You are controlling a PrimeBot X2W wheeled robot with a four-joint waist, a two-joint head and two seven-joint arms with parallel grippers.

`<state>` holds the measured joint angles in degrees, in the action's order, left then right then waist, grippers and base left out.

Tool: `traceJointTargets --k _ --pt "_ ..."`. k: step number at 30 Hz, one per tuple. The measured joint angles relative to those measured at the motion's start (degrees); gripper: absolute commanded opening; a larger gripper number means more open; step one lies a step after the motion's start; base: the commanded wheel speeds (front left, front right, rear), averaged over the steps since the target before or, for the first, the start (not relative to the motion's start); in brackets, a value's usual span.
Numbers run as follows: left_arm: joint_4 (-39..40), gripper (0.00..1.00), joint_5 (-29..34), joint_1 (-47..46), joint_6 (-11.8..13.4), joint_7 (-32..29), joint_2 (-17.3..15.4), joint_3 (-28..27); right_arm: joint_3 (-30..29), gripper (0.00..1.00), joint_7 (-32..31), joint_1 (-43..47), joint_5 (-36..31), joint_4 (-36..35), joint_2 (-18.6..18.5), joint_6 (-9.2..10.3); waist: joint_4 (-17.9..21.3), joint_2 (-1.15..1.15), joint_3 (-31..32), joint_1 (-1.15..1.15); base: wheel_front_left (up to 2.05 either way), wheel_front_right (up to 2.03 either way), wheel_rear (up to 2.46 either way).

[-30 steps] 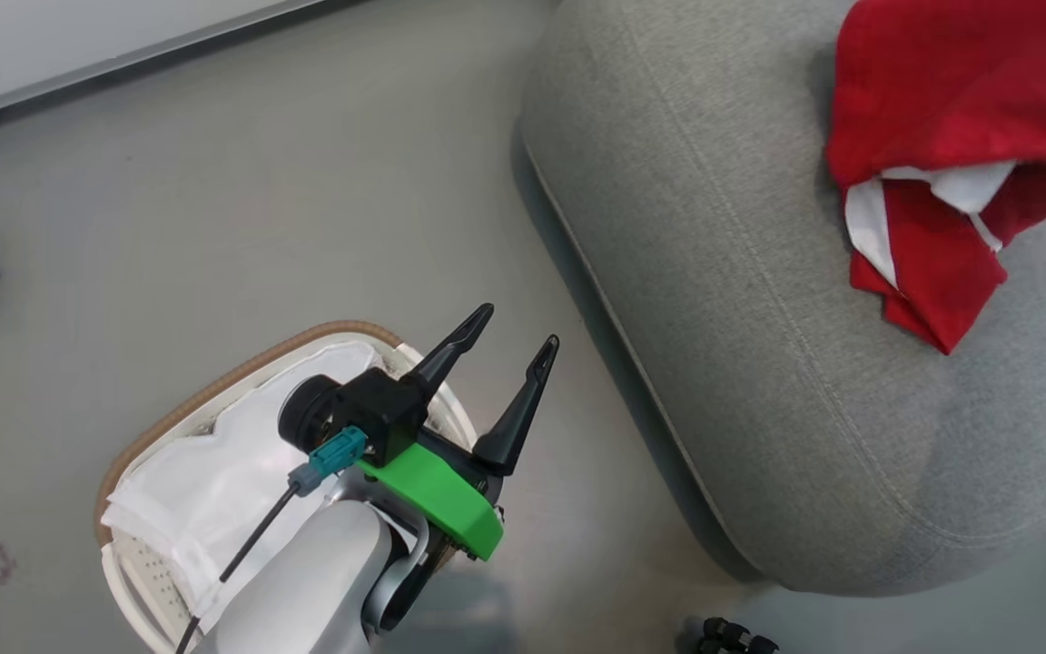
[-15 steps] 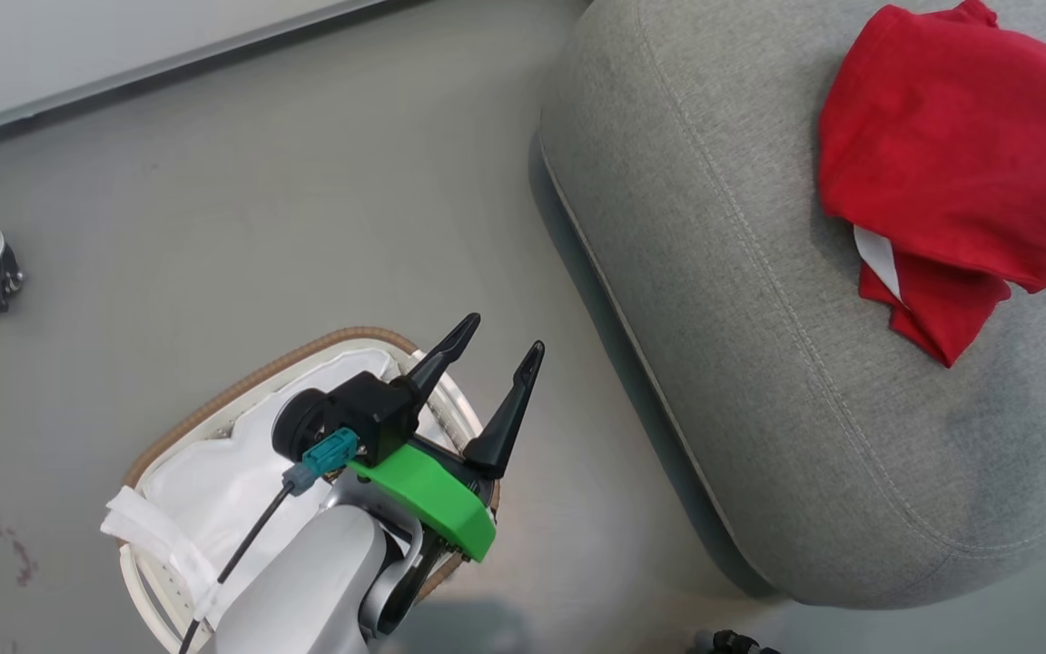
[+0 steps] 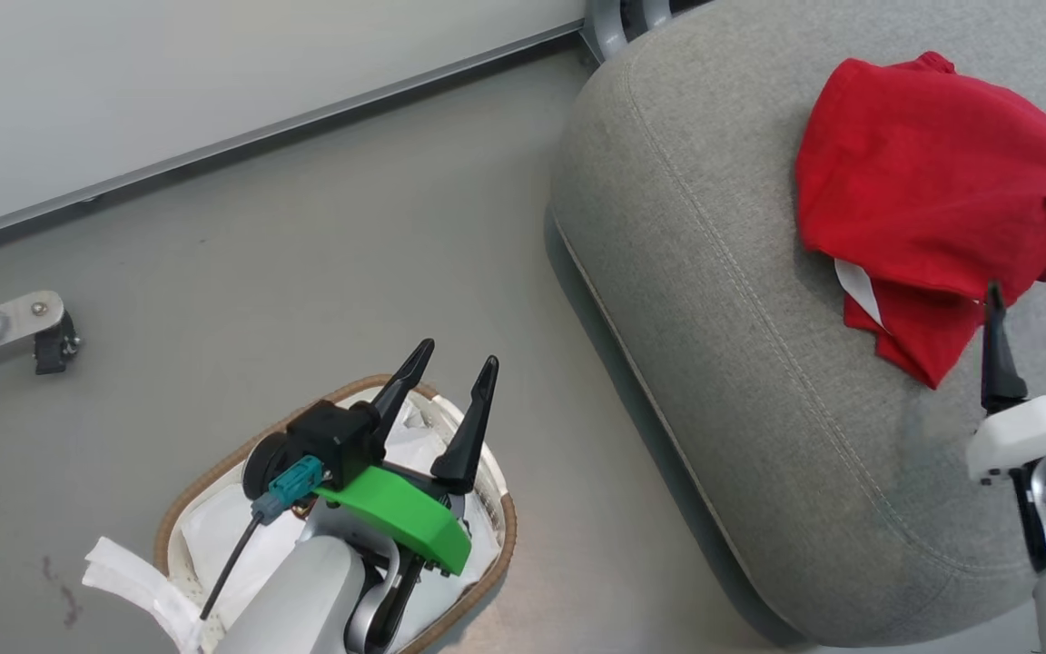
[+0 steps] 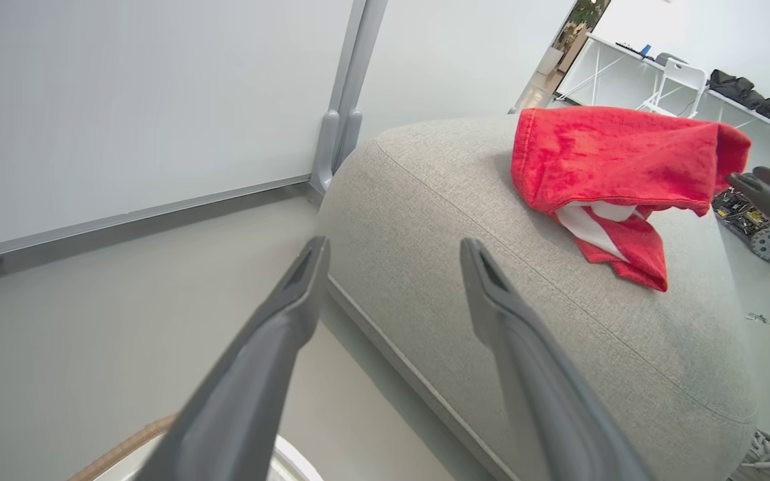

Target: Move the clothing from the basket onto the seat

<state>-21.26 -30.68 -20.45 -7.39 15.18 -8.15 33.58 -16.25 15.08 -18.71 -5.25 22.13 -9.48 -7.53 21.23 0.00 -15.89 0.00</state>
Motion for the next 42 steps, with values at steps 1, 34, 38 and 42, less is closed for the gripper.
traceJointTargets --k 1,34,38,42 --pt "0.0 1.0 0.4 0.3 0.0 0.0 0.1 -0.5 1.1 1.0 0.0 0.3 0.3 -1.1 0.6 0.0 -0.5 0.0 0.3 0.0 0.0 0.0 0.0" --pt "1.4 1.0 19.2 17.2 0.3 0.0 4.9 -35.6 13.4 1.0 0.0 4.2 10.6 -2.3 6.7 0.0 -19.4 0.0 9.5 0.0 0.0 0.0 0.0" --pt "1.3 1.0 19.8 19.5 0.3 0.0 5.1 -37.3 13.5 1.0 0.0 6.4 10.7 -2.0 6.7 0.0 -19.7 0.0 11.3 0.0 0.0 0.0 0.0" --pt "1.4 1.0 19.3 21.3 0.3 0.0 5.2 -37.0 13.6 1.0 0.0 8.6 10.7 -1.4 6.7 0.0 -19.9 0.0 13.0 0.0 0.0 0.0 0.0"
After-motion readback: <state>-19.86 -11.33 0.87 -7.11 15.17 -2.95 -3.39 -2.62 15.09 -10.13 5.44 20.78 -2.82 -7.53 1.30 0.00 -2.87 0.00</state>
